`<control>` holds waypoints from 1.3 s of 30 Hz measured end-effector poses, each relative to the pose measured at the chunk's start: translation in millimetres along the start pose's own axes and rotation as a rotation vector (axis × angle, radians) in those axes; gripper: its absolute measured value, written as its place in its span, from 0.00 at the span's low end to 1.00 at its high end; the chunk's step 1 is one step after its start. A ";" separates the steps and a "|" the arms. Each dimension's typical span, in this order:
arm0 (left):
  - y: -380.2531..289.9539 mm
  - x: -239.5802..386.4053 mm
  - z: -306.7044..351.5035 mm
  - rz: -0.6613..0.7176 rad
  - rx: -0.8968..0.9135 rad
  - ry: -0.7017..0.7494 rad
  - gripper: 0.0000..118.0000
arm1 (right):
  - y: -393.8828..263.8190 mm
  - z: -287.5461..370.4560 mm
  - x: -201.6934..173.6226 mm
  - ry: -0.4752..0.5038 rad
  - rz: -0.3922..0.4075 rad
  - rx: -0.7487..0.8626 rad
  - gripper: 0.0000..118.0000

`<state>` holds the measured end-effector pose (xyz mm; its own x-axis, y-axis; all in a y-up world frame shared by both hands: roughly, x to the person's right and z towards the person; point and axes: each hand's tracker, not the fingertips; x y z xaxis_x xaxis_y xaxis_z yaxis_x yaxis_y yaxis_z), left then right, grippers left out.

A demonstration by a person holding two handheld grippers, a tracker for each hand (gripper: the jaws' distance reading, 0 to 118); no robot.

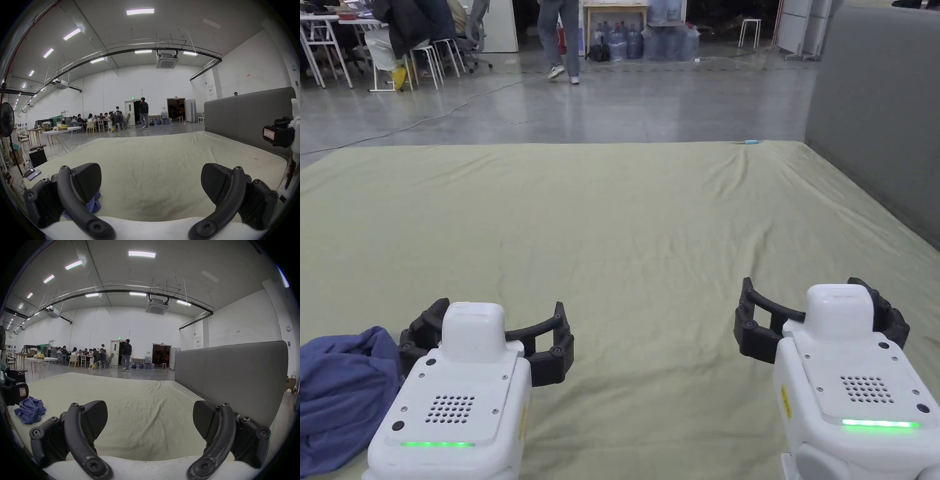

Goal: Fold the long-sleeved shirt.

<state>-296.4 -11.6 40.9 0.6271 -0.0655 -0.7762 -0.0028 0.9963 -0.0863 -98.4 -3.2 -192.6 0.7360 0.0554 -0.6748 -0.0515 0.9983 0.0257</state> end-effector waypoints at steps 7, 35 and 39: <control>0.8 0.5 6.2 0.020 0.004 0.035 0.42 | 0.4 1.8 -0.1 0.022 -0.043 -0.029 0.38; 19.6 -184.5 94.3 0.049 -0.205 0.525 0.00 | 28.5 3.8 -229.4 0.594 -0.068 0.023 0.00; 17.5 -221.3 25.5 0.233 -0.531 0.397 0.00 | 24.4 -0.8 -228.6 0.588 -0.063 0.009 0.00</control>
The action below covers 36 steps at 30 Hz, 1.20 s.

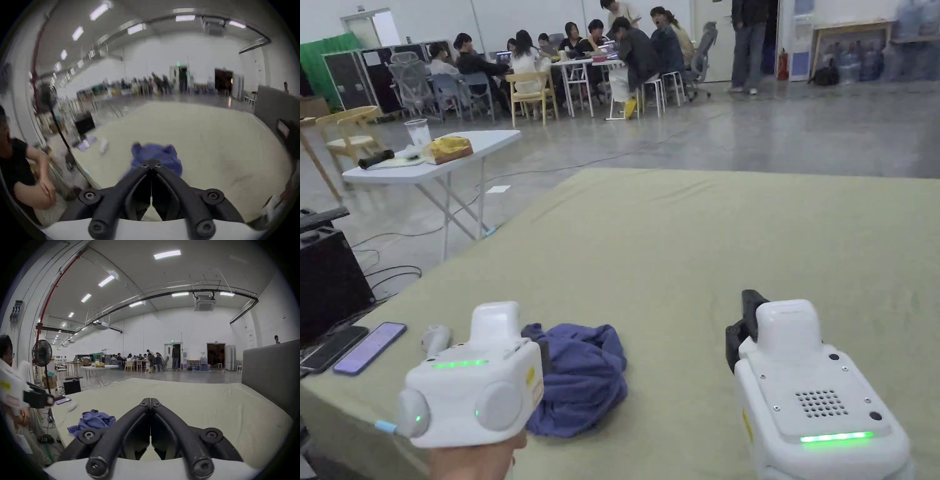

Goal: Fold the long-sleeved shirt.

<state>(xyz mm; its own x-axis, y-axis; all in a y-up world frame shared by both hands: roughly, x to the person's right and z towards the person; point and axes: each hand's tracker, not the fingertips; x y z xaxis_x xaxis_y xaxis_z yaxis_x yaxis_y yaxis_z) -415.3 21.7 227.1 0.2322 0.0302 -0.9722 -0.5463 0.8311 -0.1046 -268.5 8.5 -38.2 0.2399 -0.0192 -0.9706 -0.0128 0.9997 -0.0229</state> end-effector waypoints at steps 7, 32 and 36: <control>17.9 -1.0 -169.6 0.120 -0.335 -0.121 0.96 | -11.3 -6.2 17.1 -0.032 -0.023 -0.052 0.00; 64.5 315.4 -109.5 -0.217 -0.230 -0.844 0.06 | -10.1 52.5 151.4 -0.367 -0.068 -0.108 0.00; 11.8 435.0 -109.8 -0.286 -0.346 -0.989 0.06 | -7.4 89.6 199.0 -0.499 -0.073 -0.128 0.00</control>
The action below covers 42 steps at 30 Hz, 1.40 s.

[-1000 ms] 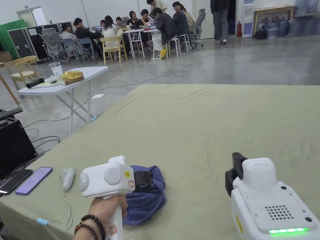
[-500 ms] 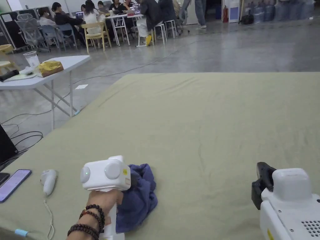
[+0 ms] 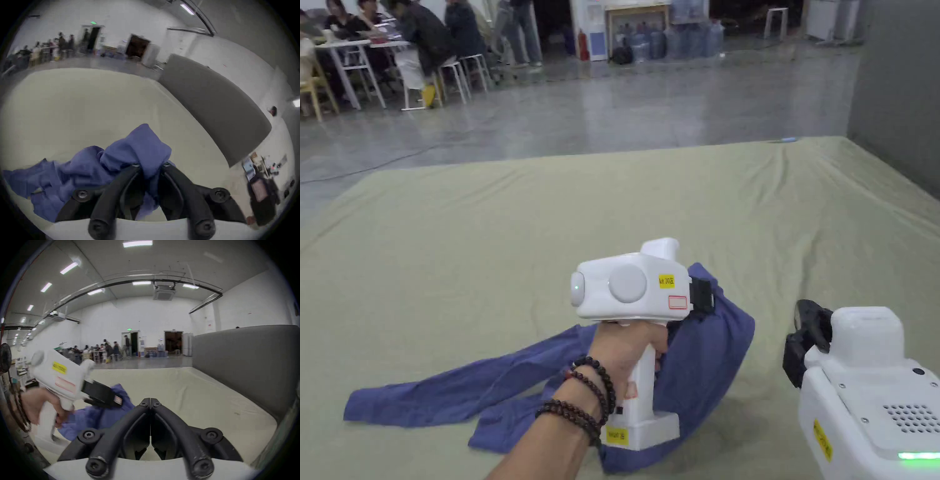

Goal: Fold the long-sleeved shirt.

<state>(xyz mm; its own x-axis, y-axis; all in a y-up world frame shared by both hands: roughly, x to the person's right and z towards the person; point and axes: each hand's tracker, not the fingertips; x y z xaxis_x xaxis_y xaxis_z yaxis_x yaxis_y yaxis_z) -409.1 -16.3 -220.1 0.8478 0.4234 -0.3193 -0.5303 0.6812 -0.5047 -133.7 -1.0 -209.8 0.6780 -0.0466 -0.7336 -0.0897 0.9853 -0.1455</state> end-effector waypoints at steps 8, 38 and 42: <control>-46.9 34.5 -96.2 0.051 -0.112 0.040 0.77 | -4.8 15.9 75.8 -0.170 -0.012 -0.051 0.00; -178.7 -59.2 114.3 0.004 0.144 0.392 0.99 | -12.0 16.1 8.1 0.041 0.039 -0.109 0.00; -183.7 -65.7 43.1 0.053 -0.111 0.464 0.95 | -17.7 11.1 13.7 0.031 0.032 -0.138 0.00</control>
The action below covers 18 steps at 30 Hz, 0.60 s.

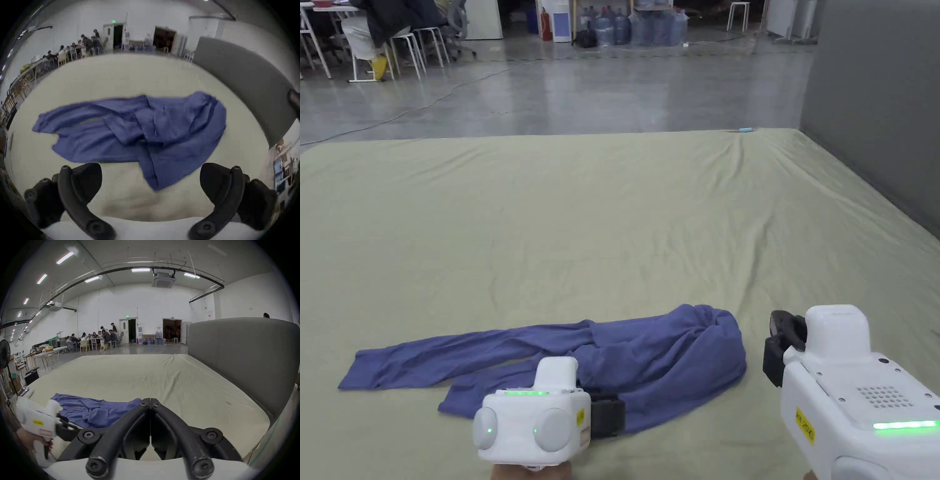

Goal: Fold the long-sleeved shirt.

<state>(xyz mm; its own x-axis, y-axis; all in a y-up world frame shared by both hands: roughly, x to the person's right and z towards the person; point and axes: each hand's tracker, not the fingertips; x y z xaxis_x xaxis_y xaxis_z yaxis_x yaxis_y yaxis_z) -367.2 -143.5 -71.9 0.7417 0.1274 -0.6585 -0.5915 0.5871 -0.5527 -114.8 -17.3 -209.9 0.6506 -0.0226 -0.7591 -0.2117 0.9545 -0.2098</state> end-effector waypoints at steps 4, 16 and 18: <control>6.7 11.6 -31.6 -0.029 -0.054 0.031 0.51 | -8.4 -13.2 9.7 -0.025 0.002 -0.039 0.00; 17.1 0.4 15.4 -0.021 0.059 -0.096 0.00 | 8.9 -226.2 46.4 0.095 -0.007 -0.425 0.77; 17.7 0.9 15.8 -0.022 0.056 -0.101 0.00 | -1.0 -273.5 51.4 0.091 0.027 -0.493 0.77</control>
<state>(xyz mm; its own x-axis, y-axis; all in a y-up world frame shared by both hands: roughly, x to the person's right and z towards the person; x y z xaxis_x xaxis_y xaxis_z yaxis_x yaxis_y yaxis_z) -372.0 -120.4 -74.2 0.7842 0.1923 -0.5899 -0.5581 0.6341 -0.5352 -280.6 -100.7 -417.3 0.5789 -0.0467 -0.8141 -0.5609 0.7018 -0.4391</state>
